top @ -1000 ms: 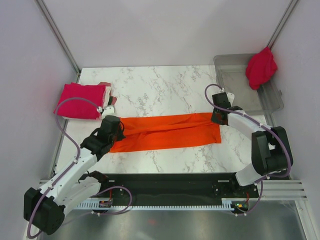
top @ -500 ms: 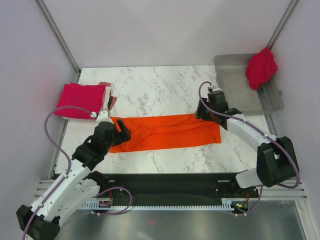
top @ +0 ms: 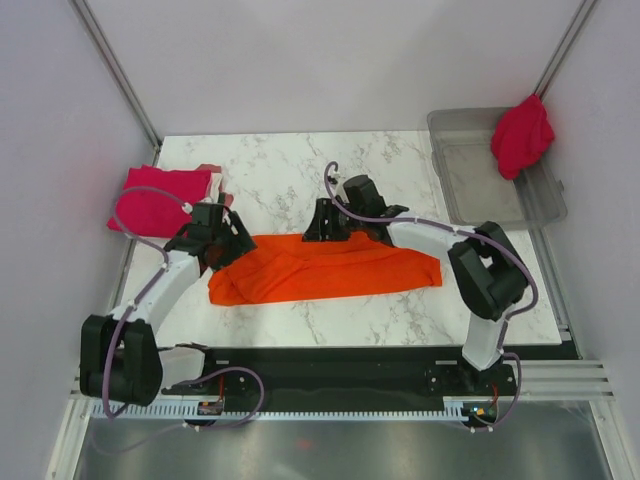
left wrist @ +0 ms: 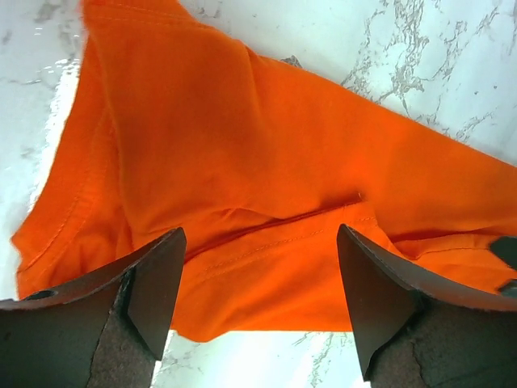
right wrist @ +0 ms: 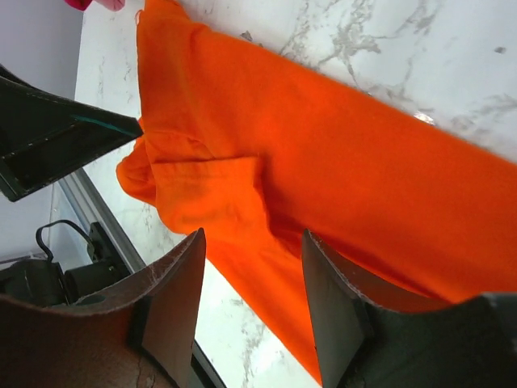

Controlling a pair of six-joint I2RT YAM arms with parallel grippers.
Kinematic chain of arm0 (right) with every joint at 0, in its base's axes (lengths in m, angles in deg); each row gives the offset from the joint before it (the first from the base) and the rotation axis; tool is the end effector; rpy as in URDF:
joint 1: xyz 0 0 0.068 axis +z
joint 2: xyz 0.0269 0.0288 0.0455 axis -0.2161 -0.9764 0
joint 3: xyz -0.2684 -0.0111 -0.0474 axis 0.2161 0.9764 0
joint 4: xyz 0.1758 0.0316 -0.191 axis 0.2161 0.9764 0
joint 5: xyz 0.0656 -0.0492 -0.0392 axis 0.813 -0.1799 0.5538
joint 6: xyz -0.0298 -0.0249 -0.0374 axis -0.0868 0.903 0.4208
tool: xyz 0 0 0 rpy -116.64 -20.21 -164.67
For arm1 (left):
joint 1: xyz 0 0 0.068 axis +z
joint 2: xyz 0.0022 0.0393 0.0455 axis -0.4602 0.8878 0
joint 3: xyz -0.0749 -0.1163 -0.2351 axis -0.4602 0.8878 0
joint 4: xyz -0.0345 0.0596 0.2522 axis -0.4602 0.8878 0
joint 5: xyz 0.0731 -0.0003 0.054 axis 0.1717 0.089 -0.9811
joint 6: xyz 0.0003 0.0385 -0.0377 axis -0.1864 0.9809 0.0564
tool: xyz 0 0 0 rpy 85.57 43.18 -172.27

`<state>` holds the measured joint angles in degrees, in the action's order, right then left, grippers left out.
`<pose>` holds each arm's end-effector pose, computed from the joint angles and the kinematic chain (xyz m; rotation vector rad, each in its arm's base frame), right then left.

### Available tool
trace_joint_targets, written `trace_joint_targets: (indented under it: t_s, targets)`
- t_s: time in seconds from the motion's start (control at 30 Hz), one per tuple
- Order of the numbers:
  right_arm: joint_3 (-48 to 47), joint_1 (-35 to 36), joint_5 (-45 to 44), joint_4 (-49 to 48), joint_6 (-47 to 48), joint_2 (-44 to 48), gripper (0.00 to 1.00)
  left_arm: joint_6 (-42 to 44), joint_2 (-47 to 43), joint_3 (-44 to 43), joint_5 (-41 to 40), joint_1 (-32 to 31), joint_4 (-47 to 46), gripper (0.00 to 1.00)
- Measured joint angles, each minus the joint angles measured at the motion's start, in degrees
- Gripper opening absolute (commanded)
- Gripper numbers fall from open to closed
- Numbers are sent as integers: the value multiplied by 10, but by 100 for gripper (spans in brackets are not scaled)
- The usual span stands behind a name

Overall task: Fold and stack the t-shirts
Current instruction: Fold the tshirt

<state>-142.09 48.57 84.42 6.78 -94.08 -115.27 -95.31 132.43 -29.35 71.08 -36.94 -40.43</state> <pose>0.3200 0.2519 0.2095 -0.3053 2.3669 1.1159 0.2389 -0.0389 0.2210 -0.6258 2.4157 -0.3112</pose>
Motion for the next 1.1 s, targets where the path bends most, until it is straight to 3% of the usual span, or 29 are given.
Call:
trace_joint_targets:
  t_s: [0.3, 0.53, 0.83, 1.1]
  targets:
    - [-93, 46, 34, -24, -38, -141, 59, -10, 114, -38, 36, 38, -20, 76]
    - [-102, 58, 54, -31, -49, -174, 53, -22, 202, -58, 39, 66, -4, 73]
    - [22, 57, 105, -74, -53, -110, 47, -24, 205, -63, 30, 68, 0, 73]
    - [171, 54, 168, -95, -24, 13, 51, -24, 204, -64, 10, 68, 4, 73]
